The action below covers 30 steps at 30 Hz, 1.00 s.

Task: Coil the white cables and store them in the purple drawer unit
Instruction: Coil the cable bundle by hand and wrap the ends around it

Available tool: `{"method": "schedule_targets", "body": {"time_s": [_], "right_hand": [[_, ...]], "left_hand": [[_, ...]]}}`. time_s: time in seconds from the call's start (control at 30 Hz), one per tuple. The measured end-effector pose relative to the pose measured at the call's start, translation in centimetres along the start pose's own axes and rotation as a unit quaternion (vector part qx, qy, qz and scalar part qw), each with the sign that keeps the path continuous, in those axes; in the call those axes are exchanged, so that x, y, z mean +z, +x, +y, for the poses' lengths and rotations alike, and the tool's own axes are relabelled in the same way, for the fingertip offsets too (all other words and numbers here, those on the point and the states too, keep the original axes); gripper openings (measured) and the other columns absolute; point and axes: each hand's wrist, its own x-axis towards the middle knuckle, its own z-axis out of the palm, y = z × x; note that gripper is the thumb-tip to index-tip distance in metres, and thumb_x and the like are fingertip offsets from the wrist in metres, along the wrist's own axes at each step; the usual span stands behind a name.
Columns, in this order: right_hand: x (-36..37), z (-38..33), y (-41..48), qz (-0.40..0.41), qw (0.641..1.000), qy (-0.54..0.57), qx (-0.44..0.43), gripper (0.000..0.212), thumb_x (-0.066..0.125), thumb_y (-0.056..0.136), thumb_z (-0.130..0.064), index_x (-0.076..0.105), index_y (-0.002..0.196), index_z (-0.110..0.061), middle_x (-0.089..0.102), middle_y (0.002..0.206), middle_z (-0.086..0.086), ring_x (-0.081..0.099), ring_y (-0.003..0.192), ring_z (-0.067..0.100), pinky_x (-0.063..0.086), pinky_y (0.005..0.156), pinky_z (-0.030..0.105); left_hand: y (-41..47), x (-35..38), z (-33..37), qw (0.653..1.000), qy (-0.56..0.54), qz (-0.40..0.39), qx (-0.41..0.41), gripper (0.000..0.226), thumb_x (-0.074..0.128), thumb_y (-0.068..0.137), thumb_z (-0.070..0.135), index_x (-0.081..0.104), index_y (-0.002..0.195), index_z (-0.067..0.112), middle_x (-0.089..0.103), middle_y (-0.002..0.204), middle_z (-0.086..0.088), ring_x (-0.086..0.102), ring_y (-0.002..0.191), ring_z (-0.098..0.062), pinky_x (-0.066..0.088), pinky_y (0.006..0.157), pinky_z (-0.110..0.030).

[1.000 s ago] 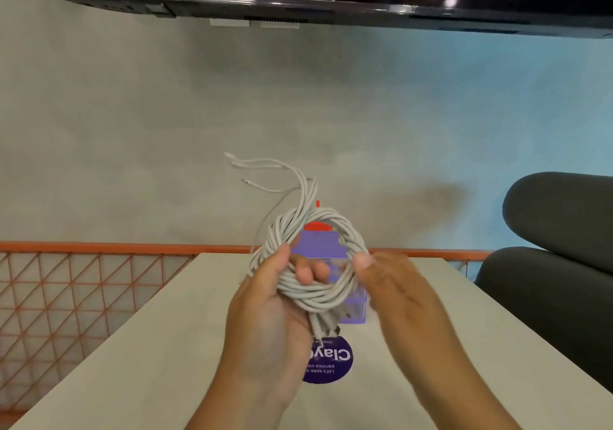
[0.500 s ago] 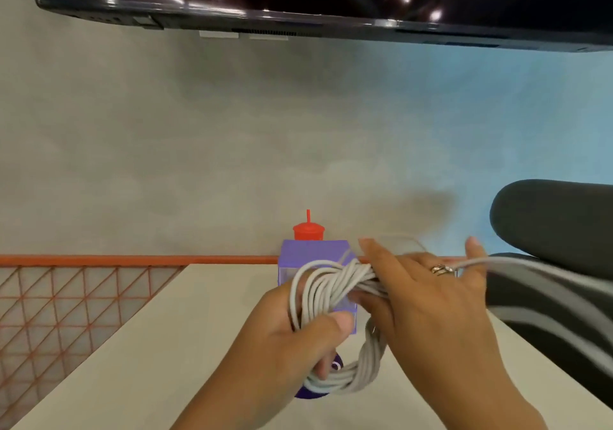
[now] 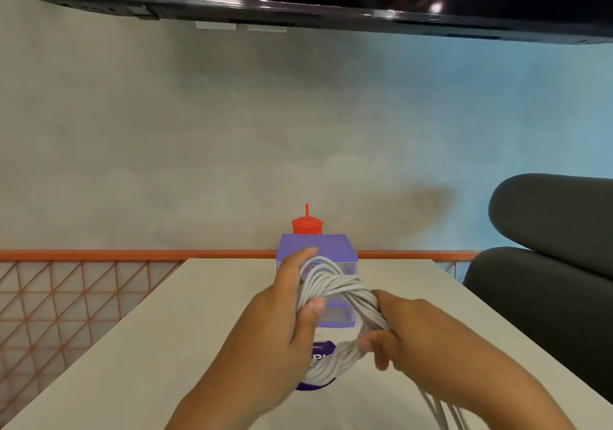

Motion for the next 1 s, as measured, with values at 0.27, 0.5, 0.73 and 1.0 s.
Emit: {"method": "schedule_targets", "body": {"time_s": [0.27,0.5,0.73,1.0], "right_hand": [[0.9,-0.2,0.4,0.043,0.994,0.055,-0.083,0.034,0.051,0.092,-0.033,0.04,0.122,-0.045,0.063,0.089,-0.011,0.058,0.077,0.009,0.05,0.072,0.019],[3.3,-2.4,0.9,0.236,0.963,0.122,-0.039,0.051,0.057,0.085,-0.04,0.038,0.132,-0.038,0.064,0.1,-0.01,0.06,0.092,0.013,0.048,0.077,0.025],[5.9,-4.4,1.3,0.287,0.956,-0.054,-0.028,0.062,0.022,0.099,-0.041,-0.007,0.147,-0.016,0.052,0.122,0.001,0.059,0.098,0.017,0.038,0.061,0.027],[7.3,-6.1,0.6,0.372,0.912,-0.105,-0.138,0.02,0.03,0.088,-0.034,0.04,0.086,-0.017,0.048,0.041,-0.004,0.04,0.026,0.011,0.008,0.035,0.021]], "left_hand": [[0.7,-0.5,-1.1,0.991,0.085,0.097,0.032,0.016,0.055,0.082,0.045,0.053,0.098,0.047,0.065,0.092,0.024,0.058,0.087,0.006,0.041,0.068,-0.002],[0.9,0.3,-1.1,0.977,0.103,0.184,-0.023,0.028,0.05,0.082,0.047,0.061,0.1,0.028,0.064,0.085,0.017,0.058,0.074,0.0,0.043,0.059,-0.006],[0.6,0.8,-0.8,0.96,0.146,0.221,-0.093,0.04,0.052,0.089,0.036,0.046,0.128,0.028,0.065,0.11,0.005,0.059,0.098,-0.021,0.04,0.072,-0.026],[1.0,-0.8,-1.8,0.957,0.114,0.211,-0.161,0.022,0.054,0.09,0.031,0.056,0.112,0.032,0.06,0.085,0.011,0.053,0.08,-0.018,0.036,0.064,-0.025]]}}
